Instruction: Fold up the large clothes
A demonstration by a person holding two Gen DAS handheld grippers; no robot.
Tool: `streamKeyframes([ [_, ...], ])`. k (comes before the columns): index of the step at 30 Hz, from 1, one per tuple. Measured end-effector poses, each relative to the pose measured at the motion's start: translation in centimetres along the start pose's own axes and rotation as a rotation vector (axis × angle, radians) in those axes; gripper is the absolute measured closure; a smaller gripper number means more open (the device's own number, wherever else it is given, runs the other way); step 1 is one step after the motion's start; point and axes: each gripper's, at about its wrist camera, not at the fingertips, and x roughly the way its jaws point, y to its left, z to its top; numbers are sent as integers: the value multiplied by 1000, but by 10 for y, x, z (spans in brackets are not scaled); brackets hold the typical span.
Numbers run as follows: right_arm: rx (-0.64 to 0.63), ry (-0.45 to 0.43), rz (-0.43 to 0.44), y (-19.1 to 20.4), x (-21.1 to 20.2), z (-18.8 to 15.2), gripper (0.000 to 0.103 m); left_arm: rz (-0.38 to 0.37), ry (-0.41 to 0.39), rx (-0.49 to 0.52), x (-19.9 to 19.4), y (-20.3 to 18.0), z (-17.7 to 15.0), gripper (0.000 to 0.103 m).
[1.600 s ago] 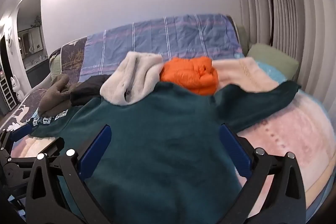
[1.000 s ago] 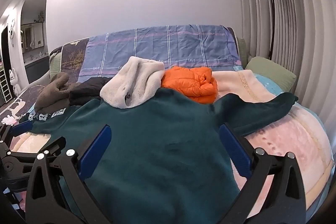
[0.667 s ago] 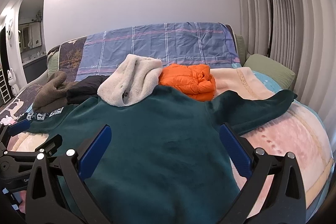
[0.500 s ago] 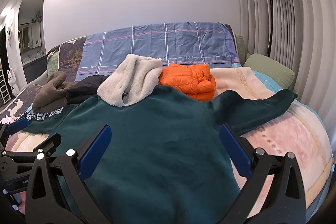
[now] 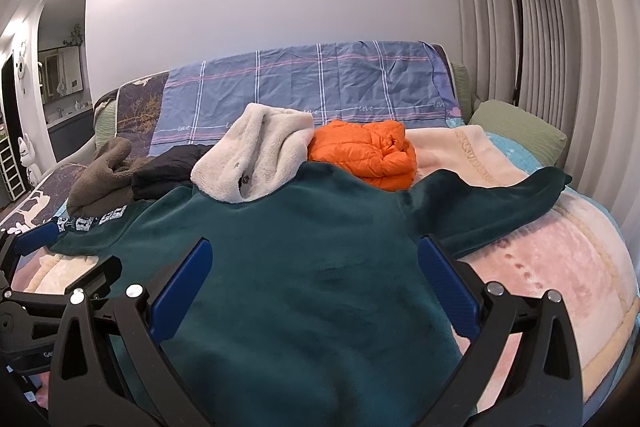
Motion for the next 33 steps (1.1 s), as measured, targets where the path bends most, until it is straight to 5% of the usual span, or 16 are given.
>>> streamKeyframes([
  [33,7,5,-3,0,2,0,1,-37,-19,-55,2,8,-4,2],
])
